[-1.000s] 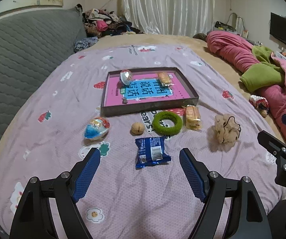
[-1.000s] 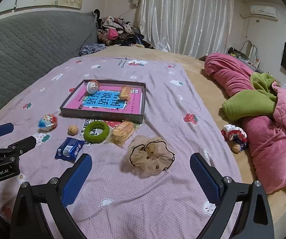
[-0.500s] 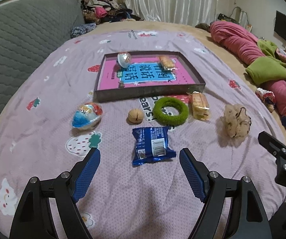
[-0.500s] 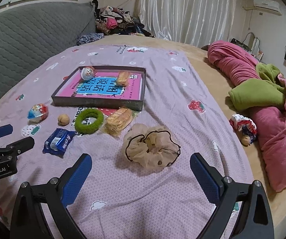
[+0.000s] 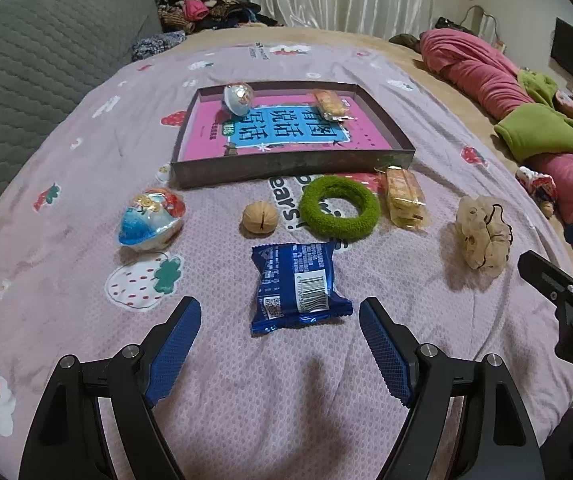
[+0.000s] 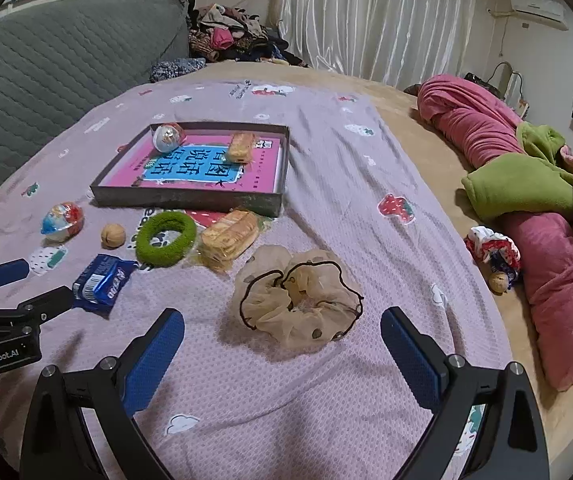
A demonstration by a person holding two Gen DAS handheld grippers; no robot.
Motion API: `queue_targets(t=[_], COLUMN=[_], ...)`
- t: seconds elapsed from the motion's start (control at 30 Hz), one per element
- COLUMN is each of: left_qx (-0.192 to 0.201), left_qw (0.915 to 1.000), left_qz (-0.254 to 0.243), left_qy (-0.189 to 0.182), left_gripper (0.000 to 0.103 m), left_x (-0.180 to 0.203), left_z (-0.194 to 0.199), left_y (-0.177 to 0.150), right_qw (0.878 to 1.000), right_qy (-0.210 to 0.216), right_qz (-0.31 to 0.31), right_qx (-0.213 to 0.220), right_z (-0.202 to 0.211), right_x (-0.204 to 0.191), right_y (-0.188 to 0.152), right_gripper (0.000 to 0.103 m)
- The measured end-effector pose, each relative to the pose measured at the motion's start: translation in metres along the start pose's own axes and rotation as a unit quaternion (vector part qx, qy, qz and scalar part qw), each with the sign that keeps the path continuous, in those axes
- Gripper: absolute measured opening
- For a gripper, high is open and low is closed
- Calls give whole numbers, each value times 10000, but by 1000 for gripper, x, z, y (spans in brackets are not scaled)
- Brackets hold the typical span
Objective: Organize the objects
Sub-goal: 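Grasp the blue biscuit packet with the left gripper while the right grasps the scrunchie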
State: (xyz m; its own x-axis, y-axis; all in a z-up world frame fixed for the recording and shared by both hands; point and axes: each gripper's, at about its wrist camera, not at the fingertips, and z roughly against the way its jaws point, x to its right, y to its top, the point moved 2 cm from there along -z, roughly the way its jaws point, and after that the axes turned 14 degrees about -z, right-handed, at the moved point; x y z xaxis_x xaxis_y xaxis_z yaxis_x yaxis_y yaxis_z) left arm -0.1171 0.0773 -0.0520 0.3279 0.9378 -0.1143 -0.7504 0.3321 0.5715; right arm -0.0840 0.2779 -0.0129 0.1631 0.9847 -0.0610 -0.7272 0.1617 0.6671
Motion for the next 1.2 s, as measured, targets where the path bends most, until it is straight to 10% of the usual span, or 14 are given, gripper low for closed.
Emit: queue_targets(t=[1.2], left_qx=[-458], left_qw=[9988], left_qz=[111], left_qy=[-162], left_gripper=[83], left_x=[-2], left_z=[-80], left_y=[17], right_qw=[9978], right_qy=[-447], right_qz=[57], right_qx=[-480], right_z=[-94], right_x=[6], right_y=[7], right_gripper=[100])
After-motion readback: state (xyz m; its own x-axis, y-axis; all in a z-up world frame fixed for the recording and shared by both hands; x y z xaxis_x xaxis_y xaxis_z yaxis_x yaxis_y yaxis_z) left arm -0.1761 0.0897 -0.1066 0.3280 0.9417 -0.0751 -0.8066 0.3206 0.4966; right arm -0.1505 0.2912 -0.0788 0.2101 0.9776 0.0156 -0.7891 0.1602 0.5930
